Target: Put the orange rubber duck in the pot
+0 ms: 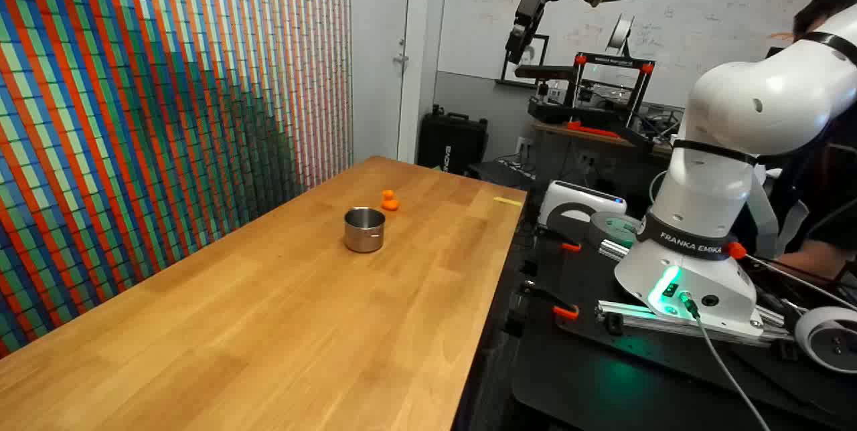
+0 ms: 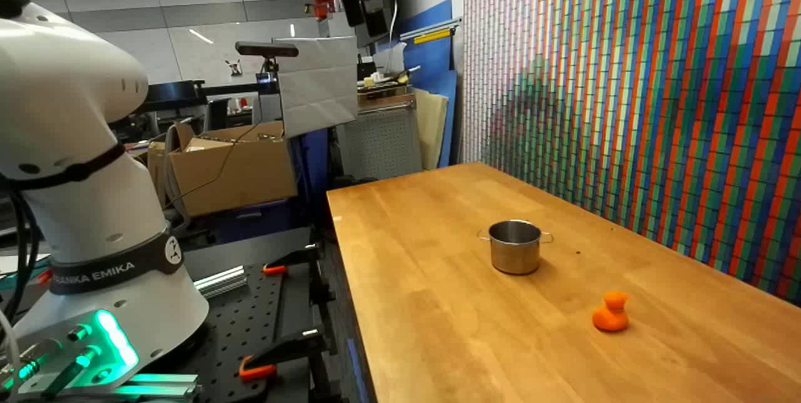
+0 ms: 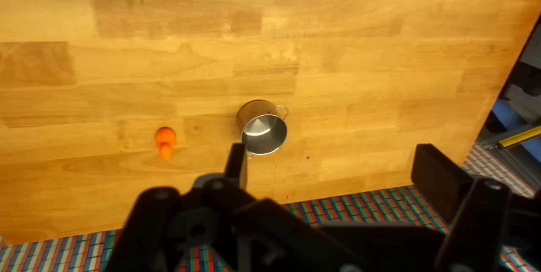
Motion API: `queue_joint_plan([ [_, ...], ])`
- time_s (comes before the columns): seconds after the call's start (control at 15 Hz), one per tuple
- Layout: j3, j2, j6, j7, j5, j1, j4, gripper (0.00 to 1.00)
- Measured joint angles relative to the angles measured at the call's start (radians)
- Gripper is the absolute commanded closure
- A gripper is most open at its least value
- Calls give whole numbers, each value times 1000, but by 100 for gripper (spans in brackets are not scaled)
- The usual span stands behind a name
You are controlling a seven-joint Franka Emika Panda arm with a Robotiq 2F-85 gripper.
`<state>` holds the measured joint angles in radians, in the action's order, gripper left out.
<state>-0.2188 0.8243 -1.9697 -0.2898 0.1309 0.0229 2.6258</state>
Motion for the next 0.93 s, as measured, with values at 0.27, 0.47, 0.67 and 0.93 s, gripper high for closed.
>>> queue_joint_plan([
  [0.27, 0, 3, 0, 0, 0, 0, -5, 0],
  [0.47, 0, 3, 0, 0, 0, 0, -4, 0],
  [0.67, 10, -9, -4, -1, 0, 0, 0, 0],
  [0.93, 43, -104, -82, -7, 0, 36, -30, 0],
])
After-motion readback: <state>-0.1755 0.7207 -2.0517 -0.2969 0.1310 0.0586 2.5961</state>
